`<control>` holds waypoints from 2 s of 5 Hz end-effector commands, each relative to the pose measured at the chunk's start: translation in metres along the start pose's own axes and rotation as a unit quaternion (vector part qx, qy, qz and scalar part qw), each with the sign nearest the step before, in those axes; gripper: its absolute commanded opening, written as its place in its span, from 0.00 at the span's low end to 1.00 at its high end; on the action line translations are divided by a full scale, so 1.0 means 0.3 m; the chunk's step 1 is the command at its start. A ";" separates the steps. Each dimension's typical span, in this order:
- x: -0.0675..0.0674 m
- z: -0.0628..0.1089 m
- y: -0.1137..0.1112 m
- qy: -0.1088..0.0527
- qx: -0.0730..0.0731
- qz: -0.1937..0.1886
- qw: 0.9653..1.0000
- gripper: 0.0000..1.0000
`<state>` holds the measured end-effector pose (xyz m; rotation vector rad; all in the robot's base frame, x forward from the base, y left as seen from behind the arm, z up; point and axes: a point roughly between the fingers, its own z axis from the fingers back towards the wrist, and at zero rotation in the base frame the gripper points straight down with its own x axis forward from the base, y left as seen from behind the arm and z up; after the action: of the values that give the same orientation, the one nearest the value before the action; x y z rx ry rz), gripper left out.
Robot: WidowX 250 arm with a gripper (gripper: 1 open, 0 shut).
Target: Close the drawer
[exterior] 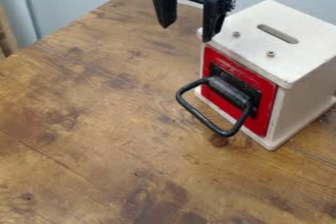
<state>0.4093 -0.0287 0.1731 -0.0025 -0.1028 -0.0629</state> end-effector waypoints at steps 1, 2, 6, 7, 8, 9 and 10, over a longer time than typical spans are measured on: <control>0.021 0.089 -0.007 -0.041 0.000 -0.002 0.999 1.00; 0.024 0.086 -0.009 -0.041 0.000 -0.002 0.999 1.00; 0.014 0.047 -0.008 -0.024 0.000 0.001 1.000 1.00; 0.009 0.041 -0.006 -0.021 0.000 0.002 1.000 1.00; 0.008 0.047 -0.006 -0.024 0.000 0.004 1.000 1.00; 0.005 0.059 -0.007 -0.027 0.001 0.005 1.000 1.00; 0.003 0.071 -0.008 -0.031 0.001 0.005 1.000 1.00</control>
<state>0.4106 -0.0292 0.1663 -0.0014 -0.0921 -0.0476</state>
